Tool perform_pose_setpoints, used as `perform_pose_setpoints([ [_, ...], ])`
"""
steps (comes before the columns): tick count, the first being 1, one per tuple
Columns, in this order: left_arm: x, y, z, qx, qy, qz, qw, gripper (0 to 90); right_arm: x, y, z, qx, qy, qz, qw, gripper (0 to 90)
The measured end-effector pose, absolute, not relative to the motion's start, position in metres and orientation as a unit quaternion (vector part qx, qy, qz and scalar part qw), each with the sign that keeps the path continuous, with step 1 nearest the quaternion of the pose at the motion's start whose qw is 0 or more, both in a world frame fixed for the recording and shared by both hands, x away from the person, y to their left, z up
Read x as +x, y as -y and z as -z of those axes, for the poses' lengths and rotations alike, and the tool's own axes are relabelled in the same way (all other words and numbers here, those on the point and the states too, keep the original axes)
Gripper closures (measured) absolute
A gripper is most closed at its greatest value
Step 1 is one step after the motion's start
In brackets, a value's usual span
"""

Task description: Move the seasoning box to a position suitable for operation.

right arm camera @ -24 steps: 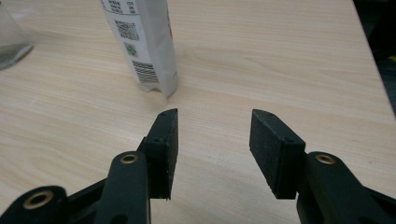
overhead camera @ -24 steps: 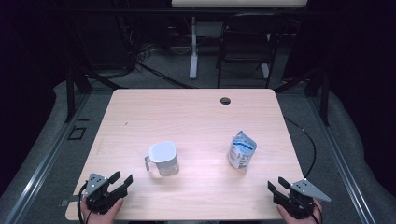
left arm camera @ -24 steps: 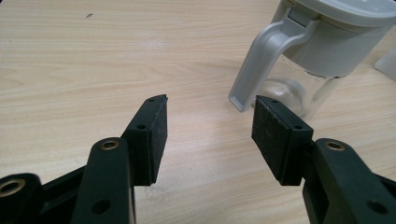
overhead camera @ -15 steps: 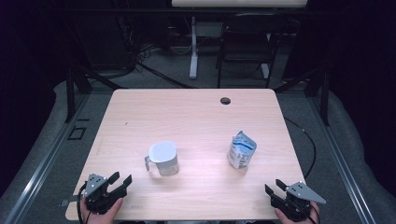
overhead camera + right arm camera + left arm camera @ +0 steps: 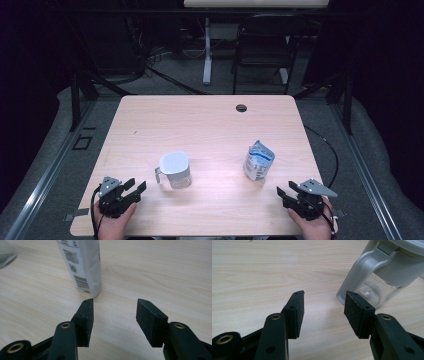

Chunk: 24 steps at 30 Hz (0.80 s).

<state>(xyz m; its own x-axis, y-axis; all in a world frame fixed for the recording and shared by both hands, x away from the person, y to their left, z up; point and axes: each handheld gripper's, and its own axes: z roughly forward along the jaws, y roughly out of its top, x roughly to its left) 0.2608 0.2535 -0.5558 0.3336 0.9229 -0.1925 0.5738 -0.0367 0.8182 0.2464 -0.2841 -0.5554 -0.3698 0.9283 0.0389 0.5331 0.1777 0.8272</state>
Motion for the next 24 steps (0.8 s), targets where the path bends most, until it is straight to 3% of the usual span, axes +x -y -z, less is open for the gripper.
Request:
perform_pose_setpoints([
  [6, 0.267, -0.245, 0.554, 0.701, -0.532, -0.201, 0.43, 50.0, 0.261, 0.275, 0.553, 0.493, -0.728, -0.403, 0.254, 47.8],
  [24, 0.275, -0.228, 0.547, 0.706, -0.522, -0.21, 0.43, 51.8, 0.251, 0.26, 0.56, 0.465, -0.745, -0.401, 0.259, 48.2],
])
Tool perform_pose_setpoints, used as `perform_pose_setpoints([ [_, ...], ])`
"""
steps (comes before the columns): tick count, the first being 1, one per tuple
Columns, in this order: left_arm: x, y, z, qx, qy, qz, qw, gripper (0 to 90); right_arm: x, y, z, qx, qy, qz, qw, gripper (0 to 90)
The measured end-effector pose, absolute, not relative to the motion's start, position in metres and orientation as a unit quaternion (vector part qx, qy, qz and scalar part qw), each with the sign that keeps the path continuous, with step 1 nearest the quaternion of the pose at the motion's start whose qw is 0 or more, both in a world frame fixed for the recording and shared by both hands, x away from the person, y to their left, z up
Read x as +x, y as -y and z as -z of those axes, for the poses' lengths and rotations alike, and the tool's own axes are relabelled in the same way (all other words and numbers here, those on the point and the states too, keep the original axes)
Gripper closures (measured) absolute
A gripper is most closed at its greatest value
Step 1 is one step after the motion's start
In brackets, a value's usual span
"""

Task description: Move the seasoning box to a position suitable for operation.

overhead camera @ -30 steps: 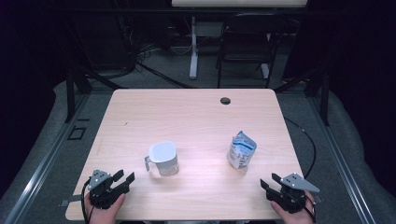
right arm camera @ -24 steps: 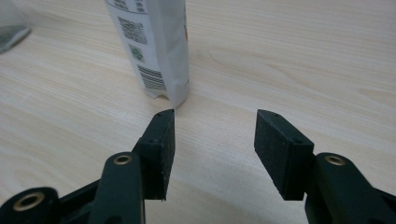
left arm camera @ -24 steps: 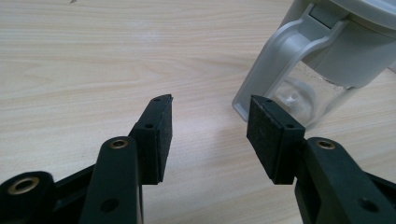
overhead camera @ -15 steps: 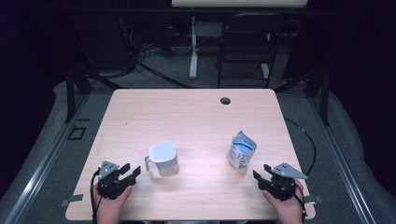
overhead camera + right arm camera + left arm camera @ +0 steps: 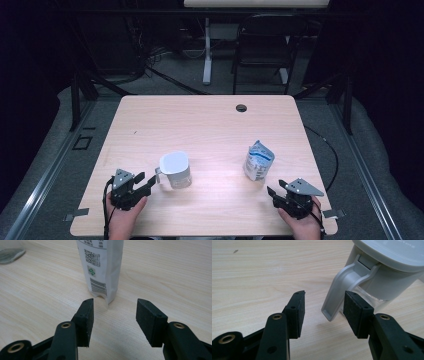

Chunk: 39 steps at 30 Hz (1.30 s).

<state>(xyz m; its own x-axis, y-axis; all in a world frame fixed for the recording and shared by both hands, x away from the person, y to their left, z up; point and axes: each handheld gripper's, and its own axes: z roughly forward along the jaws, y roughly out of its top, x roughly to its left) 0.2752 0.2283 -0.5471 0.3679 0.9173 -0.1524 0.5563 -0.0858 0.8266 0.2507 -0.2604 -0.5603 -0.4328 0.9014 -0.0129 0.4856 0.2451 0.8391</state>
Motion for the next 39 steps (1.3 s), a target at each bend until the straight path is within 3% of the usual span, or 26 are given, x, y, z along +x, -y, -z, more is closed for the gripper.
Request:
perform_pose_setpoints([
  [19, 0.295, -0.211, 0.551, 0.73, -0.501, -0.2, 0.42, 58.6, 0.25, 0.261, 0.563, 0.464, -0.744, -0.405, 0.259, 46.1],
  [39, 0.309, -0.212, 0.554, 0.718, -0.513, -0.208, 0.422, 69.5, 0.249, 0.257, 0.565, 0.459, -0.747, -0.409, 0.253, 44.7],
])
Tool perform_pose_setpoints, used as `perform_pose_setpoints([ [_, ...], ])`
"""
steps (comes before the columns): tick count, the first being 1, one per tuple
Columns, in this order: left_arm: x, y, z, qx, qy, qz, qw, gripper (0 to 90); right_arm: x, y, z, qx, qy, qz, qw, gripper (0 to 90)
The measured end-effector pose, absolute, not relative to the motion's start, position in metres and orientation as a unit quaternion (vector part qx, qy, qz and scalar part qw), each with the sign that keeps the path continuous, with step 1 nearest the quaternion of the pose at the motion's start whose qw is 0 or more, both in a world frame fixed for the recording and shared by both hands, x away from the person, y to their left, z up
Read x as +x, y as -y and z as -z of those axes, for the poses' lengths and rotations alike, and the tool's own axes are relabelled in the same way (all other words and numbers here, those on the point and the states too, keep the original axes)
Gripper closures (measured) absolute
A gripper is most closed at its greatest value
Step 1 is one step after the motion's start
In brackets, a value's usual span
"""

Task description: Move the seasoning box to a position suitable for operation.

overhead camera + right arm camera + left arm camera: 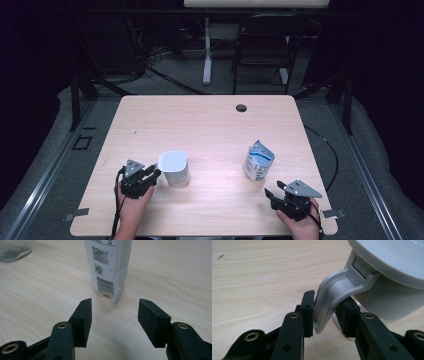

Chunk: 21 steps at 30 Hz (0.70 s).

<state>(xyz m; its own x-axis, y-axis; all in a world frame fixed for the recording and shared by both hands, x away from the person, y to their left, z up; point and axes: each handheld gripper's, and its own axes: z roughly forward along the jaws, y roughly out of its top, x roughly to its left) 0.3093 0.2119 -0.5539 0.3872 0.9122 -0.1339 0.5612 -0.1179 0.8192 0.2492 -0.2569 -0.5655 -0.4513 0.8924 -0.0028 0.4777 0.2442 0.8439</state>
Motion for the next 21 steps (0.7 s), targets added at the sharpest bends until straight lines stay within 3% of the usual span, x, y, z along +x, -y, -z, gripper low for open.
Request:
perform_pose_setpoints([
  [21, 0.3106, -0.2115, 0.5522, 0.724, -0.511, -0.216, 0.41, 76.0, 0.2499, 0.2557, 0.568, 0.465, -0.742, -0.413, 0.253, 42.5],
])
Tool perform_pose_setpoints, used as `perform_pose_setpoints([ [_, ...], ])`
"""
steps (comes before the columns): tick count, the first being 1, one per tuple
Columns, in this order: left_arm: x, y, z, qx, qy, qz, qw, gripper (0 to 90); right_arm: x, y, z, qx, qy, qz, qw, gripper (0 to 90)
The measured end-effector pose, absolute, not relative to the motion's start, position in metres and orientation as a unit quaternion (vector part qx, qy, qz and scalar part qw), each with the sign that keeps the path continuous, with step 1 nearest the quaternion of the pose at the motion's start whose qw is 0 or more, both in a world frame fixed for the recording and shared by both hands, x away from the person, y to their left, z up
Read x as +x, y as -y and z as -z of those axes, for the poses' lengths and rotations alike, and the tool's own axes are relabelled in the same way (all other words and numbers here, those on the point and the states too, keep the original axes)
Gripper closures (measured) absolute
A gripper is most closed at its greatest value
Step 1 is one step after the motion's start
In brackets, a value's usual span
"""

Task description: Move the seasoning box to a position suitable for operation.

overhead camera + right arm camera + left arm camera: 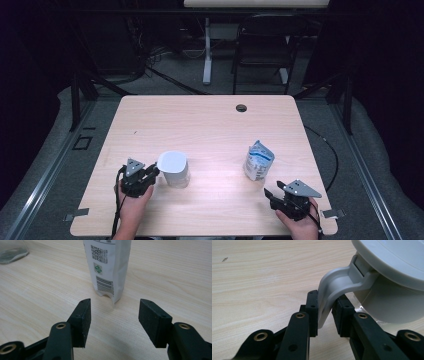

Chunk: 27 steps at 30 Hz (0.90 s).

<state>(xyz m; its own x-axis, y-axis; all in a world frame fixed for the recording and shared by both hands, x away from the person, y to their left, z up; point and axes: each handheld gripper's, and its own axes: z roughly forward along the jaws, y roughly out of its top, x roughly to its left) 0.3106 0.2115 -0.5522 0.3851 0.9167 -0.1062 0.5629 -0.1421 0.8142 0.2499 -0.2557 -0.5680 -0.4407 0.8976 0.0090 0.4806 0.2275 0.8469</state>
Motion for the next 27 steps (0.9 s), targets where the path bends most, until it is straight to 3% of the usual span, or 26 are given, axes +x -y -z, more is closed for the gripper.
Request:
perform_pose_setpoints([
  [27, 0.298, -0.2, 0.549, 0.742, -0.492, -0.204, 0.408, 81.2, 0.246, 0.246, 0.567, 0.452, -0.749, -0.415, 0.25, 42.7],
])
